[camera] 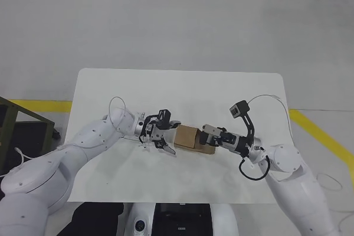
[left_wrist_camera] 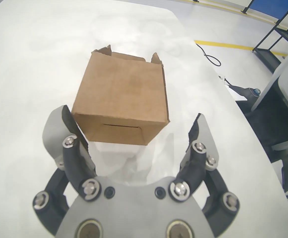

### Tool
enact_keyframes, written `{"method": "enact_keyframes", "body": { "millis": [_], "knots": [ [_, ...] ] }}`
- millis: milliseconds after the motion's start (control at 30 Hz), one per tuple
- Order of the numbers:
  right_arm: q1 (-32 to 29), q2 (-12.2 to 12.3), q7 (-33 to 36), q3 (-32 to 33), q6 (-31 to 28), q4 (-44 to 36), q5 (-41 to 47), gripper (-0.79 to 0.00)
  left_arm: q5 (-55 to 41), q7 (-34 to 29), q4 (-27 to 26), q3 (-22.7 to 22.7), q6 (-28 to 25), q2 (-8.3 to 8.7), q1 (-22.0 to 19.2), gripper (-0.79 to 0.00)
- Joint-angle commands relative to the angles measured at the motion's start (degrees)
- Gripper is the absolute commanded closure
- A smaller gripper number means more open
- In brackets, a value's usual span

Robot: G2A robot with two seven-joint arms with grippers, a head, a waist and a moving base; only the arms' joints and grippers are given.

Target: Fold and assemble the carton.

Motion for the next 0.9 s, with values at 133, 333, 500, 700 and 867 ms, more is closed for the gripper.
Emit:
{"method": "enact_keyframes", "body": {
  "millis": [133, 333, 500, 700, 867],
  "knots": [
    [0.13, 0.02, -0.36, -0.03, -0.31, 0.10, 0.18, -0.785, 0.39, 1.82, -0.87, -2.16, 1.90, 0.93, -0.22, -0.785],
    [-0.05, 0.13, -0.58, 0.46, -0.37, -0.04, 0.35, -0.785, 2.67, 0.50, -2.43, -1.99, 0.55, 0.20, -0.44, -0.785],
    [-0.72, 0.33, -0.54, 1.25, -0.33, -0.82, 0.25, -0.785, 2.62, 0.23, -2.47, -2.10, 0.23, -0.13, -0.41, -0.785],
    [-0.57, 0.39, -0.43, 1.44, -0.41, -1.06, 0.10, -0.785, 2.62, 0.23, -2.47, -2.10, 0.23, -0.13, -0.41, -0.785],
    [-0.57, 0.39, -0.43, 1.44, -0.41, -1.06, 0.10, -0.785, 2.62, 0.23, -2.47, -2.10, 0.23, -0.13, -0.41, -0.785]
  ]
}}
